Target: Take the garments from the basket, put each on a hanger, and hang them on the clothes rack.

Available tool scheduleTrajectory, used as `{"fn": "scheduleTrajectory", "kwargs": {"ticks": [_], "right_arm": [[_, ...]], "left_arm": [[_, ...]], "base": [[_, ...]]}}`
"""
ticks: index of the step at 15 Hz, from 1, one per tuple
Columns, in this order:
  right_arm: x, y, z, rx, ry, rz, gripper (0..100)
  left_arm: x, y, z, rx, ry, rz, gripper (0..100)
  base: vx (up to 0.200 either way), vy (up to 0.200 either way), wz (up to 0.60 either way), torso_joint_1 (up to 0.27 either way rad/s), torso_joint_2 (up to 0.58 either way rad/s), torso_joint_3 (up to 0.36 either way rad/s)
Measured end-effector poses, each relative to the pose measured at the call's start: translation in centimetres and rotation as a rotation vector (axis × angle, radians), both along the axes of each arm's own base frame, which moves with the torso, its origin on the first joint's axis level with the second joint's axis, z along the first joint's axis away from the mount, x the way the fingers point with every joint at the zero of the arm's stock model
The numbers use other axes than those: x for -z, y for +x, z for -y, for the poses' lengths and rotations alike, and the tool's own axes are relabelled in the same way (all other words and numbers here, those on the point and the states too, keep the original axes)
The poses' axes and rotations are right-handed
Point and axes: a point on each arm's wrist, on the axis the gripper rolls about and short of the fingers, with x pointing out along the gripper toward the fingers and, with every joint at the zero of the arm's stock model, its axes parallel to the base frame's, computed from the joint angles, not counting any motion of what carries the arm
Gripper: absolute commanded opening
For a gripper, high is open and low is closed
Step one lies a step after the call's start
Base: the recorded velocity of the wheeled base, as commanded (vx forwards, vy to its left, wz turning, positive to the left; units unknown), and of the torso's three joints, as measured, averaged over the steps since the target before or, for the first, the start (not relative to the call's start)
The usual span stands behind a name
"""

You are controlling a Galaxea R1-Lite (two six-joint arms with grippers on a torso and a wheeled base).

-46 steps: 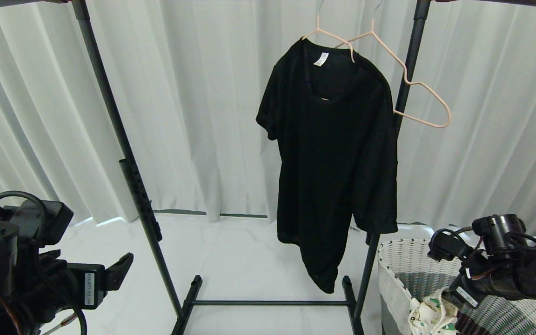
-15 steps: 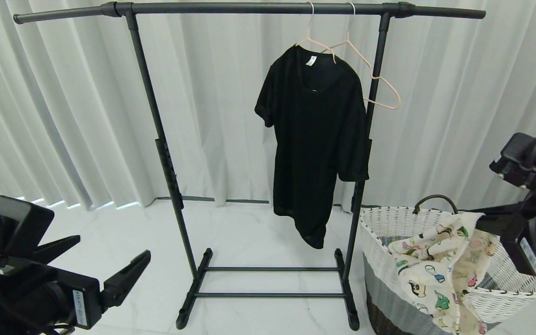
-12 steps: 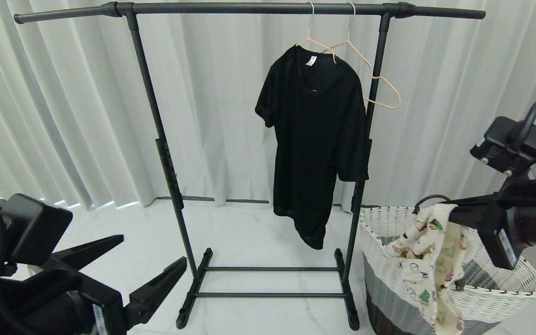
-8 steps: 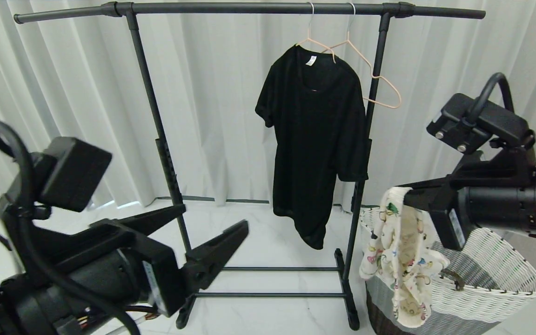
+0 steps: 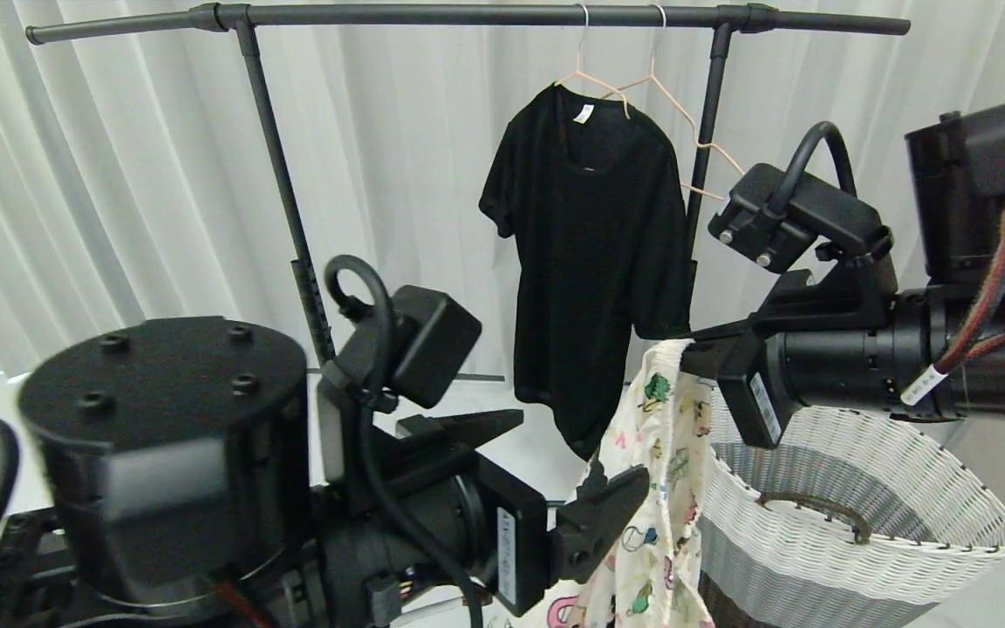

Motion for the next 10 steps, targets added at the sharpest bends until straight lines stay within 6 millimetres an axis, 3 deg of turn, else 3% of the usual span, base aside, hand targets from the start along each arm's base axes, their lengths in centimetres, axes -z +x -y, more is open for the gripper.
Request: {"fn": "scheduleTrajectory", "kwargs": {"ticks": [5, 10], "right_arm": [[0.6, -1.0, -1.9, -0.066, 0.001, -0.014, 0], [0.8, -2.1, -3.0, -0.112, 0.001, -0.021, 0]], "left_arm": [[2.7, 2.1, 1.6, -0.039, 0.039, -0.093, 100], [6.2, 4.3, 2.7, -0.190, 0.116, -0.173, 100]], "base": [[0.000, 0.000, 0.00, 0.000, 0.00, 0.000], [0.000, 0.000, 0.00, 0.000, 0.00, 0.000]]}}
